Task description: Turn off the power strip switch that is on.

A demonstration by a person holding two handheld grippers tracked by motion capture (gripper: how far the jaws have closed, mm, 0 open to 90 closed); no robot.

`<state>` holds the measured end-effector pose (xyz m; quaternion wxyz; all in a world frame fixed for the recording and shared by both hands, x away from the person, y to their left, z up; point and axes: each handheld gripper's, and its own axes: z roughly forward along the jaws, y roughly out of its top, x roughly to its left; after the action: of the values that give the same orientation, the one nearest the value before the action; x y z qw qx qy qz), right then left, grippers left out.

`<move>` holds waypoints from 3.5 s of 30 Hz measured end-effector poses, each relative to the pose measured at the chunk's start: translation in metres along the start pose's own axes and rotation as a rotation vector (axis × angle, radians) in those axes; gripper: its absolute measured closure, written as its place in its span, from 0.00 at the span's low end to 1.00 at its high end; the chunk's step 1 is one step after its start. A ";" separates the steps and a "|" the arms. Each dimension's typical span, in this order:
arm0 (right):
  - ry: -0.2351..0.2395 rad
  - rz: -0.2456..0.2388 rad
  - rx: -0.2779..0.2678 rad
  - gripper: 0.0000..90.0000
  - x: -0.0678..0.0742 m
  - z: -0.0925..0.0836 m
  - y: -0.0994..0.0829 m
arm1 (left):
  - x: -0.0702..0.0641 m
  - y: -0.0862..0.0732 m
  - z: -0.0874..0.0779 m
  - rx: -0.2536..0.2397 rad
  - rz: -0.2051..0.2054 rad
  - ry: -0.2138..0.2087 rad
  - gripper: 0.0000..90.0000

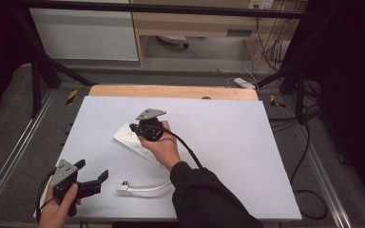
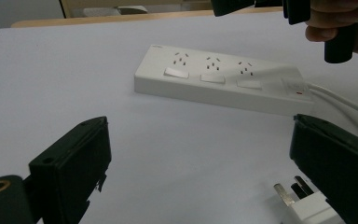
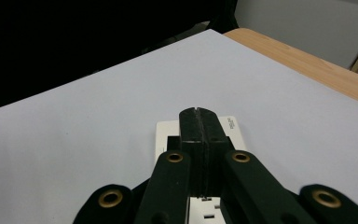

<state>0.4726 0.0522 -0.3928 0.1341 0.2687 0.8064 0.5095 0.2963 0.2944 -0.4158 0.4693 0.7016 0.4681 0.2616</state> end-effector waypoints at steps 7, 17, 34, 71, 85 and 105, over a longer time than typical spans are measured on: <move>0.006 -0.001 0.010 1.00 0.002 0.004 -0.001 | 0.000 0.000 0.000 -0.003 -0.002 0.004 0.06; 0.014 -0.004 0.025 1.00 0.007 0.012 -0.004 | 0.000 -0.001 0.001 0.001 0.007 0.006 0.06; 0.028 0.001 0.046 1.00 0.014 0.022 -0.007 | -0.001 0.000 0.001 0.002 0.012 0.007 0.06; 0.022 0.027 0.101 1.00 0.013 0.039 -0.010 | -0.001 -0.001 0.001 0.009 0.017 0.005 0.06; 0.016 0.015 0.141 1.00 0.019 0.049 -0.011 | -0.002 -0.001 0.001 0.010 0.016 0.000 0.06; -0.010 0.020 0.185 1.00 0.020 0.066 -0.009 | -0.002 -0.001 0.001 0.010 0.013 -0.002 0.06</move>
<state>0.4859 0.1097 -0.4286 0.1078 0.2905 0.8466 0.4328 0.2961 0.2926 -0.4171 0.4644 0.7074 0.4642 0.2616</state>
